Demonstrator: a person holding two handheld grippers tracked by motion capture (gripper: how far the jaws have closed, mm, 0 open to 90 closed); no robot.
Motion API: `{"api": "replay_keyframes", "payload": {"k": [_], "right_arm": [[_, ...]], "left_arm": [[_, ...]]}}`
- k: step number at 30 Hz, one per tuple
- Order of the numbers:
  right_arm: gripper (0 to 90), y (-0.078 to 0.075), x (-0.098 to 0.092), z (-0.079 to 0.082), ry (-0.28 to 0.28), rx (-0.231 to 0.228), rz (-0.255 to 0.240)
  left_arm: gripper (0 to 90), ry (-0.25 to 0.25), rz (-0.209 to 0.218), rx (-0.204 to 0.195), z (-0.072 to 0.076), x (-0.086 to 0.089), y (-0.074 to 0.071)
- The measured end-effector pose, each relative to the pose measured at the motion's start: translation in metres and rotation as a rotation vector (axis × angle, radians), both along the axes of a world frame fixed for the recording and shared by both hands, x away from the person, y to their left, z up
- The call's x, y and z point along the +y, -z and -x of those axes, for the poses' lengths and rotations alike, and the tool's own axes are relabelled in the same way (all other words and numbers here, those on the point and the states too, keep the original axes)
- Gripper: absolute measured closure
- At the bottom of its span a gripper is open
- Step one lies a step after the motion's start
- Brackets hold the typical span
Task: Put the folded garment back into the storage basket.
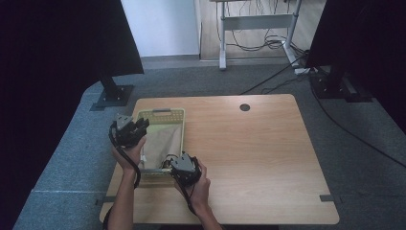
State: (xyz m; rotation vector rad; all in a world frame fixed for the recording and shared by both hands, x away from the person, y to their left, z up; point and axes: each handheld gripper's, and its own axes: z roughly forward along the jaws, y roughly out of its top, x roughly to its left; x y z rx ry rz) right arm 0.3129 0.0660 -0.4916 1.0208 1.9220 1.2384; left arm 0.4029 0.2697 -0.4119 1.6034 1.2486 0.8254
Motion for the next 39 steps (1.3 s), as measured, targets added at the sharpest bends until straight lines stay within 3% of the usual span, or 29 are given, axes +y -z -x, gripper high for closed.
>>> {"api": "replay_keyframes", "payload": {"k": [3,4,5,10,17,23,25,27,28,39], "right_arm": [[45.4,-0.002,-0.006,0.001,-0.014,0.006,-0.047],[45.4,-0.002,-0.006,0.001,-0.014,0.006,-0.047],[42.0,-0.004,-0.015,0.002,-0.032,0.016,-0.105],[37.3,-0.007,-0.027,0.003,-0.080,0.022,-0.146],[34.3,-0.009,-0.049,0.010,-0.126,0.019,-0.153],[33.9,-0.010,-0.068,0.014,-0.121,0.018,-0.164],[33.3,-0.009,-0.083,0.018,-0.120,0.010,-0.158],[33.1,-0.009,-0.089,0.020,-0.119,0.007,-0.156],[32.8,-0.005,-0.104,0.024,-0.110,0.009,-0.142],[33.1,0.007,-0.148,0.040,-0.093,0.000,-0.106]], "left_arm": [[67.8,0.011,0.012,-0.007,0.002,-0.007,-0.002],[62.6,0.011,0.012,-0.007,0.002,-0.007,-0.002],[60.8,0.033,0.021,-0.019,0.005,-0.014,-0.003],[48.1,0.038,0.041,-0.026,0.009,-0.026,-0.003],[35.3,0.097,0.052,-0.012,0.019,-0.050,0.003],[32.9,0.138,0.057,-0.008,0.026,-0.067,0.009],[31.6,0.170,0.031,-0.007,0.033,-0.081,0.014],[30.9,0.180,0.031,-0.007,0.036,-0.085,0.016],[30.8,0.209,0.023,-0.014,0.046,-0.097,0.022],[29.5,0.300,-0.003,-0.041,0.086,-0.125,0.042]]}}
